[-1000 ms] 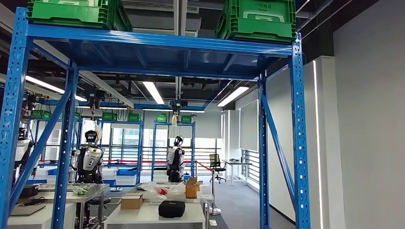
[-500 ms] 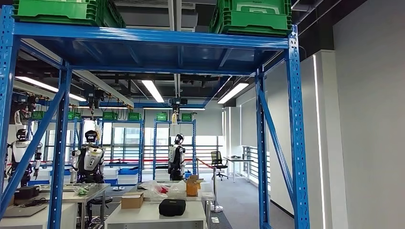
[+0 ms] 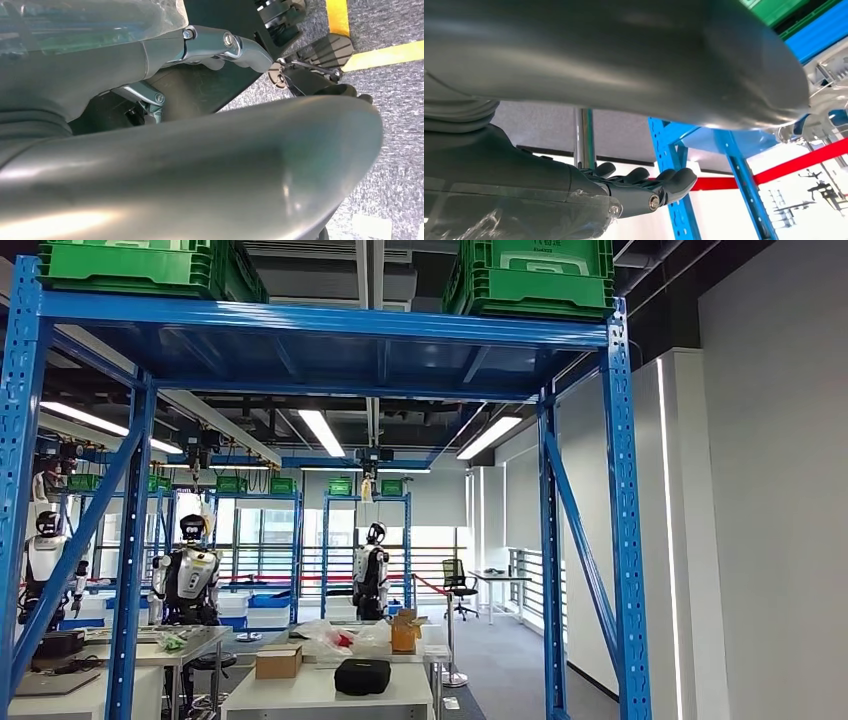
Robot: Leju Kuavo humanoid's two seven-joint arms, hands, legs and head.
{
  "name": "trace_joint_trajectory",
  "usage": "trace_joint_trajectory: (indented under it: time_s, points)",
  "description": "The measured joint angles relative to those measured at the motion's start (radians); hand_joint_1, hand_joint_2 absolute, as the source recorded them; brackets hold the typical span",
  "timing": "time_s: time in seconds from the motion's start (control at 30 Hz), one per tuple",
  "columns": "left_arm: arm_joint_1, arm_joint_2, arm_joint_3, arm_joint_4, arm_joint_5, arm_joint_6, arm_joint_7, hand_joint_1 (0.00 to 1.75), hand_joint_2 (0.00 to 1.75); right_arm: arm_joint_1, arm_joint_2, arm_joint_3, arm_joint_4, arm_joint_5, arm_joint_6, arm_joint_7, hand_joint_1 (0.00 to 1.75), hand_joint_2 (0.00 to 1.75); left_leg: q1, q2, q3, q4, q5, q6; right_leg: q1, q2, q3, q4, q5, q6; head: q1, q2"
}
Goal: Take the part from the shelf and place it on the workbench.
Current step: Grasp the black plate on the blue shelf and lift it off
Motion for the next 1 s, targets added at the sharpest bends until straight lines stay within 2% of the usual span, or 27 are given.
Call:
trace_joint_trajectory:
  time_s: [0.07, 0.1, 0.17, 0.2, 0.23, 0.27, 0.3, 0.33, 0.37, 0.4, 0.47, 0.53, 0.6, 0.63, 0.67, 0.7, 0.73, 0.77, 0.8, 0.87, 0.9, 0.93, 0.97, 1.0]
  points:
    - [0.0, -0.001, 0.0, 0.0, 0.0, 0.0, 0.0, 0.0, 0.0, -0.001, -0.002, -0.004, 0.0, 0.0, -0.001, 0.0, 0.0, 0.0, 0.008, 0.001, 0.017, -0.029, 0.017, 0.005, 0.001, 0.002, -0.008, 0.023, -0.018, 0.007, -0.001, 0.0]
    - [0.0, -0.002, 0.0, 0.0, 0.0, -0.001, 0.0, 0.0, 0.0, -0.001, -0.003, -0.006, 0.001, 0.0, -0.001, 0.0, 0.0, 0.0, 0.014, 0.002, 0.025, -0.039, 0.023, 0.006, -0.001, 0.002, -0.026, 0.062, -0.04, 0.012, -0.003, 0.0]
    - [0.001, -0.002, 0.001, 0.0, 0.0, -0.001, -0.001, 0.0, 0.0, 0.001, -0.003, -0.006, 0.003, -0.001, -0.001, 0.0, 0.0, 0.0, 0.017, 0.002, 0.026, -0.043, 0.025, 0.004, -0.007, 0.003, -0.085, 0.181, -0.089, 0.023, -0.006, 0.0]
    - [0.001, -0.002, 0.001, 0.0, 0.0, -0.001, -0.001, 0.0, 0.0, 0.003, -0.002, -0.005, 0.005, -0.001, 0.0, 0.0, 0.0, 0.0, 0.019, 0.002, 0.027, -0.042, 0.023, 0.002, -0.011, 0.003, -0.108, 0.224, -0.098, 0.029, -0.007, 0.0]
    - [0.001, -0.002, 0.001, 0.0, 0.0, -0.001, -0.002, 0.0, 0.0, 0.004, -0.002, -0.005, 0.006, -0.002, 0.0, 0.0, 0.0, 0.0, 0.022, 0.001, 0.029, -0.04, 0.02, -0.002, -0.016, 0.002, -0.117, 0.237, -0.089, 0.036, -0.007, 0.0]
    - [0.001, -0.002, 0.001, 0.0, 0.001, -0.001, -0.002, 0.0, 0.0, 0.005, -0.002, -0.005, 0.008, -0.002, 0.0, -0.001, 0.0, 0.0, 0.026, 0.001, 0.031, -0.036, 0.014, -0.008, -0.02, 0.002, -0.109, 0.213, -0.063, 0.042, -0.007, 0.0]
    - [0.001, -0.002, 0.001, 0.0, 0.001, -0.002, -0.002, 0.0, 0.0, 0.004, -0.002, -0.006, 0.008, -0.002, 0.0, -0.001, 0.0, 0.0, 0.03, 0.0, 0.035, -0.031, 0.007, -0.015, -0.025, 0.0, -0.084, 0.156, -0.025, 0.049, -0.008, 0.0]
    - [0.001, -0.001, 0.001, 0.0, 0.001, -0.002, -0.002, 0.0, 0.0, 0.004, -0.001, -0.006, 0.009, -0.002, 0.0, -0.001, 0.0, 0.0, 0.033, -0.001, 0.036, -0.024, -0.003, -0.024, -0.028, 0.0, -0.056, 0.099, -0.001, 0.056, -0.008, 0.0]
    - [0.001, -0.001, 0.001, 0.0, 0.001, -0.002, -0.002, 0.0, 0.0, 0.003, -0.001, -0.006, 0.01, -0.002, 0.0, -0.001, 0.0, 0.0, 0.034, -0.001, 0.035, -0.016, -0.013, -0.033, -0.03, 0.0, -0.033, 0.051, 0.012, 0.055, -0.009, 0.0]
    - [0.001, 0.0, 0.001, 0.0, 0.001, -0.002, -0.003, 0.0, 0.0, 0.004, 0.0, -0.005, 0.012, -0.002, 0.0, -0.001, 0.0, 0.0, 0.032, -0.001, 0.033, -0.01, -0.022, -0.041, -0.03, 0.001, -0.02, 0.025, 0.01, 0.048, -0.009, 0.0]
    - [0.001, 0.001, 0.001, 0.0, 0.001, -0.002, -0.003, 0.0, 0.0, 0.004, 0.001, -0.006, 0.014, -0.002, 0.001, -0.001, 0.0, 0.0, 0.03, 0.0, 0.031, -0.006, -0.032, -0.052, -0.027, 0.005, -0.017, 0.024, -0.01, 0.022, -0.006, 0.0]
    - [0.001, 0.001, 0.001, 0.0, 0.001, -0.002, -0.003, 0.0, 0.0, 0.004, 0.002, -0.007, 0.015, -0.002, 0.0, -0.002, 0.0, 0.0, 0.032, 0.0, 0.035, -0.002, -0.043, -0.059, -0.026, 0.005, -0.016, 0.03, -0.019, 0.004, -0.002, 0.0]
    - [0.0, 0.001, 0.002, 0.0, 0.0, -0.002, -0.005, 0.0, 0.0, 0.002, 0.002, -0.008, 0.015, -0.002, 0.0, -0.002, 0.0, 0.0, 0.033, 0.001, 0.005, 0.069, -0.081, -0.065, -0.025, 0.002, -0.009, 0.03, -0.026, -0.008, -0.001, 0.0]
    - [-0.001, 0.0, 0.003, 0.0, 0.0, -0.001, -0.007, 0.0, 0.0, 0.002, 0.002, -0.008, 0.014, -0.002, -0.001, -0.002, 0.0, 0.0, 0.032, 0.001, -0.031, 0.137, -0.109, -0.065, -0.022, 0.0, -0.006, 0.03, -0.029, -0.013, 0.001, 0.0]
    - [-0.002, -0.001, 0.004, -0.001, -0.001, -0.001, -0.01, 0.0, 0.0, 0.003, 0.002, -0.008, 0.015, -0.002, -0.001, -0.002, 0.0, 0.0, 0.031, 0.001, -0.075, 0.215, -0.135, -0.064, -0.019, -0.002, -0.003, 0.03, -0.032, -0.017, 0.003, 0.0]
    - [-0.003, -0.002, 0.006, -0.001, -0.002, -0.001, -0.012, 0.0, 0.0, 0.003, 0.002, -0.007, 0.015, -0.002, -0.001, -0.002, 0.0, 0.0, 0.03, 0.001, -0.113, 0.277, -0.149, -0.061, -0.015, -0.003, 0.001, 0.03, -0.036, -0.021, 0.004, 0.0]
    - [-0.004, -0.003, 0.008, -0.001, -0.002, -0.001, -0.014, 0.0, 0.0, 0.004, 0.002, -0.006, 0.015, -0.002, -0.001, -0.002, 0.0, 0.0, 0.028, 0.001, -0.139, 0.312, -0.146, -0.056, -0.01, -0.003, 0.006, 0.03, -0.04, -0.024, 0.005, 0.0]
    - [-0.004, -0.004, 0.01, -0.002, -0.002, -0.001, -0.015, 0.0, 0.0, 0.004, 0.002, -0.006, 0.015, -0.002, -0.001, -0.002, 0.0, 0.0, 0.025, 0.001, -0.145, 0.307, -0.118, -0.048, -0.005, -0.002, 0.013, 0.03, -0.044, -0.026, 0.005, 0.0]
    - [-0.005, -0.004, 0.011, -0.002, -0.001, -0.001, -0.014, 0.0, 0.0, 0.004, 0.002, -0.006, 0.015, -0.002, -0.001, -0.002, 0.0, 0.0, 0.02, 0.001, -0.135, 0.265, -0.075, -0.036, 0.0, -0.001, 0.022, 0.03, -0.049, -0.027, 0.006, 0.0]
    - [-0.003, -0.004, 0.012, -0.001, 0.0, -0.001, -0.01, 0.0, 0.0, 0.003, 0.003, -0.006, 0.015, -0.002, -0.001, -0.003, 0.0, 0.0, 0.006, 0.001, -0.099, 0.147, 0.01, -0.005, 0.009, 0.0, 0.038, 0.027, -0.056, -0.027, 0.003, 0.0]
    - [-0.002, -0.003, 0.013, -0.001, 0.001, -0.001, -0.008, 0.0, 0.0, 0.004, 0.004, -0.006, 0.015, -0.002, -0.002, -0.003, 0.0, 0.0, 0.0, 0.002, -0.084, 0.104, 0.03, 0.007, 0.009, 0.001, 0.041, 0.024, -0.058, -0.025, 0.003, 0.001]
    - [0.0, -0.003, 0.014, -0.001, 0.001, -0.001, -0.007, 0.0, 0.0, 0.004, 0.006, -0.006, 0.016, -0.002, -0.002, -0.003, 0.0, 0.0, -0.005, 0.003, -0.076, 0.078, 0.034, 0.017, 0.007, 0.001, 0.042, 0.021, -0.057, -0.021, 0.003, 0.001]
    - [0.001, -0.002, 0.015, -0.001, 0.002, -0.001, -0.007, 0.0, 0.0, 0.005, 0.007, -0.005, 0.016, -0.002, -0.002, -0.003, 0.0, 0.0, -0.008, 0.004, -0.07, 0.064, 0.028, 0.023, 0.005, 0.001, 0.041, 0.017, -0.056, -0.015, 0.002, 0.001]
    - [0.001, -0.002, 0.015, -0.001, 0.002, -0.001, -0.007, 0.0, 0.0, 0.005, 0.007, -0.005, 0.016, -0.002, -0.002, -0.003, 0.0, 0.0, -0.01, 0.004, -0.066, 0.048, 0.027, 0.023, 0.002, -0.001, 0.04, 0.012, -0.053, -0.009, 0.004, 0.002]
